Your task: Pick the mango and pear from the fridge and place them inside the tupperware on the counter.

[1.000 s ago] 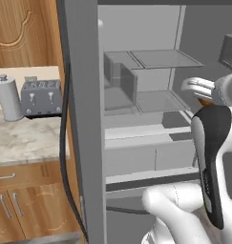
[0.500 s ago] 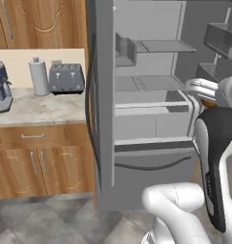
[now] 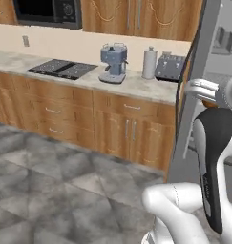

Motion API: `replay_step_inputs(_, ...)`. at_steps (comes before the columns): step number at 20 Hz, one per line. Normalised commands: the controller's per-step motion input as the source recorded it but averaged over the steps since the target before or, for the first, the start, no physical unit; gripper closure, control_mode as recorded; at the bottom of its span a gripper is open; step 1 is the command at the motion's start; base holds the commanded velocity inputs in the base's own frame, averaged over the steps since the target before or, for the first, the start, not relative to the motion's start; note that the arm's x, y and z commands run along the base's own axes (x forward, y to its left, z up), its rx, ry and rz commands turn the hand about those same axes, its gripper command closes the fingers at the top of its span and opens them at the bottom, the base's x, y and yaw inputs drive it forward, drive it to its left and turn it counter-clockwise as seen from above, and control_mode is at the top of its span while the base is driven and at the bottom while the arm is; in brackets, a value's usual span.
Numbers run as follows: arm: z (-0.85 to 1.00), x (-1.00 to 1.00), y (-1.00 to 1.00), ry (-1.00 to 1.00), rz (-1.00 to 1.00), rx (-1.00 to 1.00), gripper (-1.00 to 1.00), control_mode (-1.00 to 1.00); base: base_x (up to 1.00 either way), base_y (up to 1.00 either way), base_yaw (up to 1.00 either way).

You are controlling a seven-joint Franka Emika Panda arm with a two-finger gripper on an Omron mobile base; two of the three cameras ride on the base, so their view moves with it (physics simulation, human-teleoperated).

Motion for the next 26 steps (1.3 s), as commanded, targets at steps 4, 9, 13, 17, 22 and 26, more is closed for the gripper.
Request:
replay_step_inputs(4, 0.0, 0.0, 0.0, 0.0, 0.0, 0.0, 1.0, 1.0, -0.2, 0.68, 0.89)
replay_step_inputs(9, 0.0, 0.0, 0.0, 0.0, 0.0, 0.0, 1.0, 1.0, 0.41, 0.43, 0.52)
replay_step_inputs(13, 0.0, 0.0, 0.0, 0.0, 0.0, 0.0, 1.0, 1.0, 0.95, 0.11, 0.17)
replay_step_inputs(17, 0.0, 0.0, 0.0, 0.0, 0.0, 0.0, 1.0, 1.0, 1.0, 0.0, 0.0)
replay_step_inputs(22, 0.0, 0.0, 0.0, 0.0, 0.0, 0.0, 1.0, 1.0, 1.0, 0.01, 0.0)
replay_step_inputs(26, 0.0, 0.0, 0.0, 0.0, 0.0, 0.0, 1.0, 1.0, 1.0, 0.11, -0.03)
